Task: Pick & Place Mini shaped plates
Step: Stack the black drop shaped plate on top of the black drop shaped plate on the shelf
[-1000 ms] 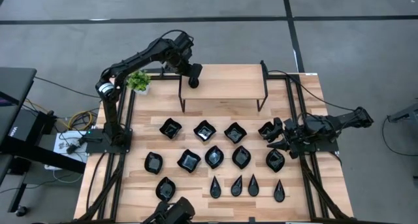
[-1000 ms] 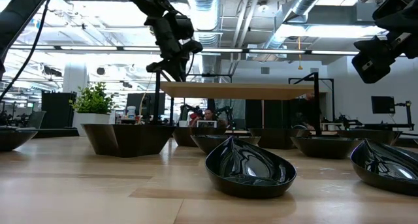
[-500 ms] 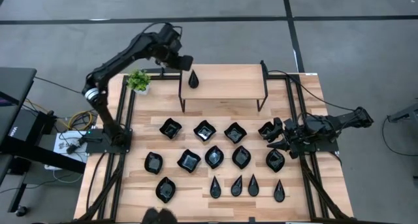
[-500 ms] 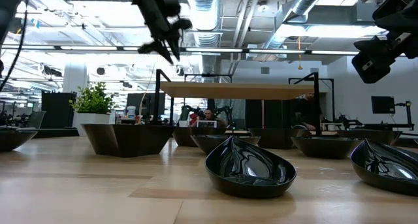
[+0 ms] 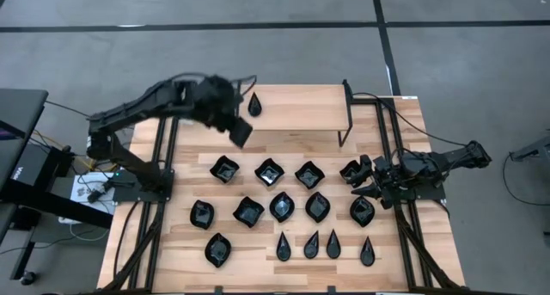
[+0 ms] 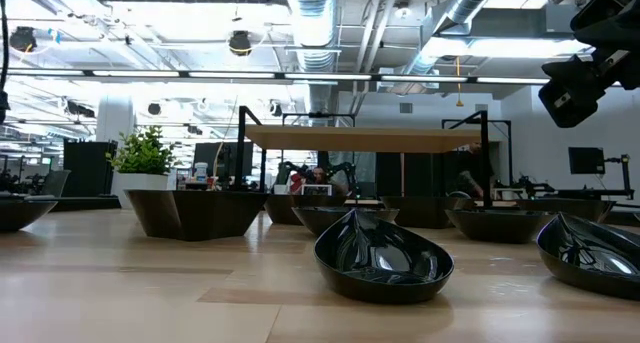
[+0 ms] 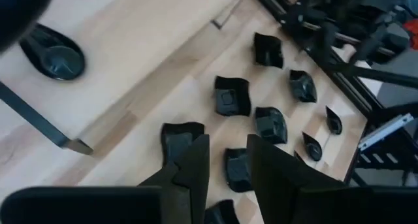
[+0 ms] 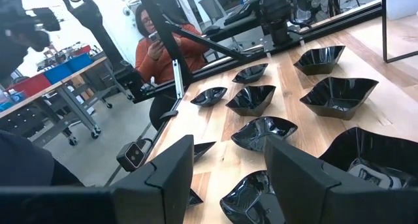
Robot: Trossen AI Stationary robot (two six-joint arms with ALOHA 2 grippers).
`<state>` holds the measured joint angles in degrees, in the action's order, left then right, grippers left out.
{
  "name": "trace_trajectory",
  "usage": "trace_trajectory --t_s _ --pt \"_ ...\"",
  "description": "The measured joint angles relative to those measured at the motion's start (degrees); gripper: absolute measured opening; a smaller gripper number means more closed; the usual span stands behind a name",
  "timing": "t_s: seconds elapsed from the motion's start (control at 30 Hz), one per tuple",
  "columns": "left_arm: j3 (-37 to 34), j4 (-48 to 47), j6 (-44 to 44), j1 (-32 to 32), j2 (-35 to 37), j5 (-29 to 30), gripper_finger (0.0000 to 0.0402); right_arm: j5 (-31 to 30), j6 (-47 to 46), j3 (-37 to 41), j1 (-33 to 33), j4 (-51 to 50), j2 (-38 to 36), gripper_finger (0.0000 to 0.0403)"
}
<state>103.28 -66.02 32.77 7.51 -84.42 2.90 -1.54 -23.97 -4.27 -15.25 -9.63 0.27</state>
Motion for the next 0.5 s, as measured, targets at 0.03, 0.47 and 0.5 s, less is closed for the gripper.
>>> trace_trajectory --t_s 0.03,0.47,0.5 --pt "0.0 0.0 1.2 -2.2 0.2 1.8 0.0103 0.0 0.0 0.0 0.0 0.0 0.0 0.0182" --pt "0.0 1.6 15.1 -24.6 -0.9 21.6 0.0103 0.0 0.0 0.0 0.0 4.8 0.0 0.0182" --pt "0.0 1.7 16.1 -25.7 -1.3 22.6 0.0103 0.0 0.0 0.0 0.0 5.6 0.0 0.0182"
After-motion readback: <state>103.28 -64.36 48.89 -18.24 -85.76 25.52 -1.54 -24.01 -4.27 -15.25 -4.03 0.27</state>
